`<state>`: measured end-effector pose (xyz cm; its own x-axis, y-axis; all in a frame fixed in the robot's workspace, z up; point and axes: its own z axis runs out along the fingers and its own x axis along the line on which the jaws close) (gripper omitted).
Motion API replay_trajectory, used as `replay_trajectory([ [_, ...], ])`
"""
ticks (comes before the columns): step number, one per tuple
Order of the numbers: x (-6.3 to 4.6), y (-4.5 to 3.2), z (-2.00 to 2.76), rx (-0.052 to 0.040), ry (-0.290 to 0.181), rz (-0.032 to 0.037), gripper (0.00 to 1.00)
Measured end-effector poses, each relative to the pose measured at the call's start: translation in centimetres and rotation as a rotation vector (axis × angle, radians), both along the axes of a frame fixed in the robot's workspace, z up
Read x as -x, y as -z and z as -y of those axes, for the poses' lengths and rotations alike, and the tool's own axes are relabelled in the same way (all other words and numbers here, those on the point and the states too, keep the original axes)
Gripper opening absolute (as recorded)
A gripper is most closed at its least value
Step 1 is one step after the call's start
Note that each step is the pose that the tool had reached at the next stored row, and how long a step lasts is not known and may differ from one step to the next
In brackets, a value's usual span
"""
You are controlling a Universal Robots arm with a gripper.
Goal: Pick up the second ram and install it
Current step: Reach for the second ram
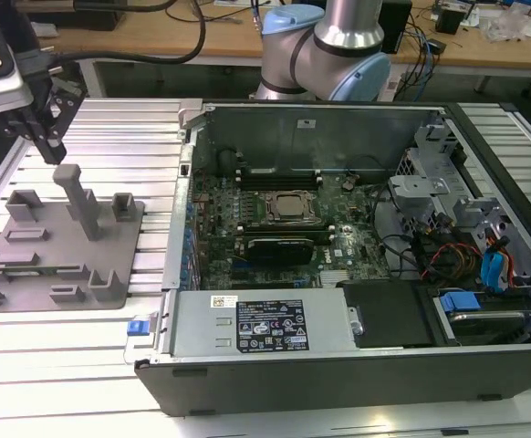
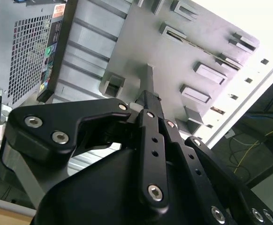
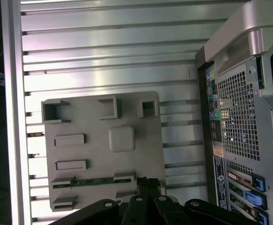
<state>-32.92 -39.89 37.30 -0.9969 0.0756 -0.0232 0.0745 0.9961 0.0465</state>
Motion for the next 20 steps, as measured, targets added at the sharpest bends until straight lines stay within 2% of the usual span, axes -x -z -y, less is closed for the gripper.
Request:
replay_trajectory([
  [9,1.8,0.92,0.13,0.0,0.0,0.0001,0.08],
  [13,3.5,1.34,0.12,0.0,0.0,0.0001,0.08],
  [20,5.7,1.83,0.12,0.0,0.0,0.0001,0.08],
])
